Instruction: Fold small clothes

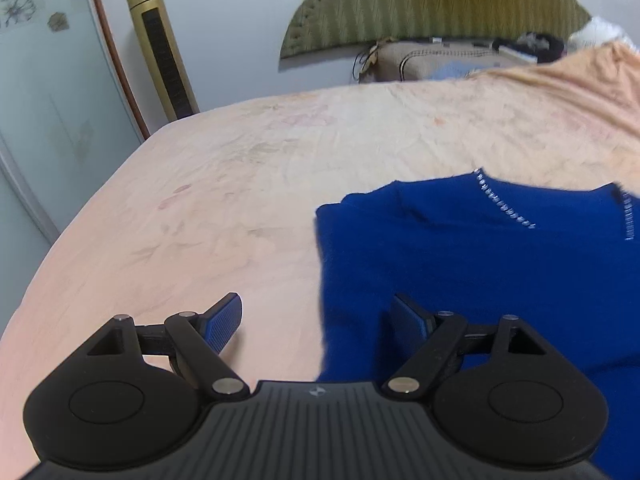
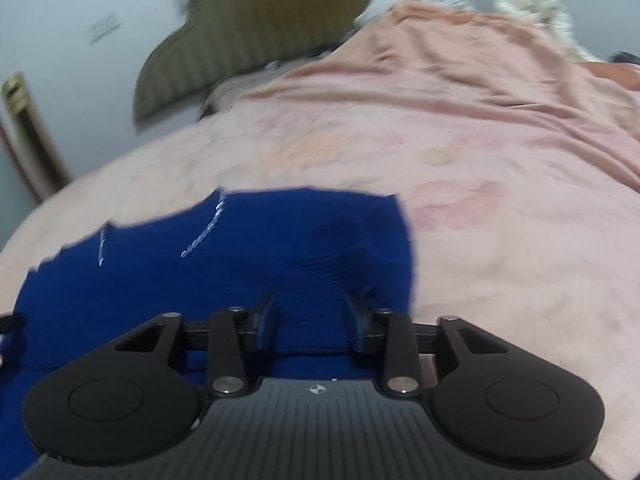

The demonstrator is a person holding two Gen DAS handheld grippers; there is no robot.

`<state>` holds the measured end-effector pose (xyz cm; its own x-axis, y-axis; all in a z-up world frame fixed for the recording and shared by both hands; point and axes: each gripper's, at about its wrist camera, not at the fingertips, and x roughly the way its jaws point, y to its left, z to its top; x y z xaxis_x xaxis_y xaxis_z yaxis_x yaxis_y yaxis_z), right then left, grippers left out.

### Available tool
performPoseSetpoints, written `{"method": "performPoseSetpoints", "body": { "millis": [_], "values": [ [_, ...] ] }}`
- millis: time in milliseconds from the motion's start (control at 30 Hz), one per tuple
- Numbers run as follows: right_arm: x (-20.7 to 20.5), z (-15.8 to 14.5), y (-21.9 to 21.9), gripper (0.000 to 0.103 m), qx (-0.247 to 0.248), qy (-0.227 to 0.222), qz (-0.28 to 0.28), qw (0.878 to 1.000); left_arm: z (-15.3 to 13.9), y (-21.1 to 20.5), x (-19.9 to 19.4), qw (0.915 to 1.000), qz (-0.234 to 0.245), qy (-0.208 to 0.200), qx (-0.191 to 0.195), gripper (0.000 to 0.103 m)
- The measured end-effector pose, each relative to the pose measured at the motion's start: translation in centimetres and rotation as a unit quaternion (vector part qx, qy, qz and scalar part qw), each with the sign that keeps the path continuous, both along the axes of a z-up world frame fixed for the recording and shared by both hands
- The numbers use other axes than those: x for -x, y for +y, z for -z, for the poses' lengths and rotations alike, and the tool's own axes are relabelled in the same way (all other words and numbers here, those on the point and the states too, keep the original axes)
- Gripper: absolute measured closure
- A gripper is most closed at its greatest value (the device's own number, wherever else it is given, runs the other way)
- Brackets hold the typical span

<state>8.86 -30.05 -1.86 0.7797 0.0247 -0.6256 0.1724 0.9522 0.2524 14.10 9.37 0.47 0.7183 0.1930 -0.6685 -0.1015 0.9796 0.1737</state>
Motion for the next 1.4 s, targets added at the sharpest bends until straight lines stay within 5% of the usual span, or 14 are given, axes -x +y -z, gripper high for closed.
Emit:
{"method": "performPoseSetpoints", "body": {
  "millis": [133,200,333,467,667,767,900,967,1033,1100,1400],
  "values": [
    [4.0,-2.0,0.8,0.028,0.019,-0.043,-0.004,0.999,-0.4,1.1,3.4,0.9992,0.014,0.019,0.033,0.021],
    [5.3,-1.5,1.7,0.022,0.007,-0.040,-0.047,0.998,0.1,1.4,4.7,0.9981,0.023,0.035,0.046,0.021],
    [7.0,0.4,2.8,0.024,0.036,0.009,-0.047,0.998,1.0,1.8,7.5,0.9964,0.046,0.052,0.048,0.021],
    [11.3,-1.0,1.3,0.022,0.025,-0.026,-0.013,0.999,1.8,3.1,9.3,0.9973,0.042,0.055,0.024,0.021],
    [16.0,-1.6,-0.7,0.019,0.027,-0.004,-0.015,1.000,2.7,7.2,11.0,0.9905,0.050,0.074,0.105,0.021],
    [18.0,-1.9,-1.6,0.019,-0.013,0.003,-0.040,0.999,2.8,7.3,11.5,0.9880,0.079,0.072,0.111,0.021],
    [18.3,-0.9,-1.0,0.036,-0.077,0.019,-0.079,0.994,2.9,6.6,11.8,0.9818,0.125,0.071,0.124,0.024],
    [17.8,0.0,-0.3,0.049,-0.095,0.026,-0.090,0.991,2.9,6.4,12.2,0.9800,0.138,0.062,0.129,0.039],
    [17.9,0.3,0.2,0.067,-0.082,0.020,-0.081,0.993,2.8,6.4,12.5,0.9802,0.142,0.055,0.126,0.079],
    [17.8,0.2,-0.2,0.095,-0.080,0.017,-0.065,0.995,2.8,6.8,12.4,0.9730,0.153,0.063,0.161,0.098],
    [17.9,-0.9,-0.6,0.096,-0.083,-0.027,-0.049,0.995,0.8,5.8,12.9,0.9753,0.152,0.019,0.159,0.099]
  ]
}}
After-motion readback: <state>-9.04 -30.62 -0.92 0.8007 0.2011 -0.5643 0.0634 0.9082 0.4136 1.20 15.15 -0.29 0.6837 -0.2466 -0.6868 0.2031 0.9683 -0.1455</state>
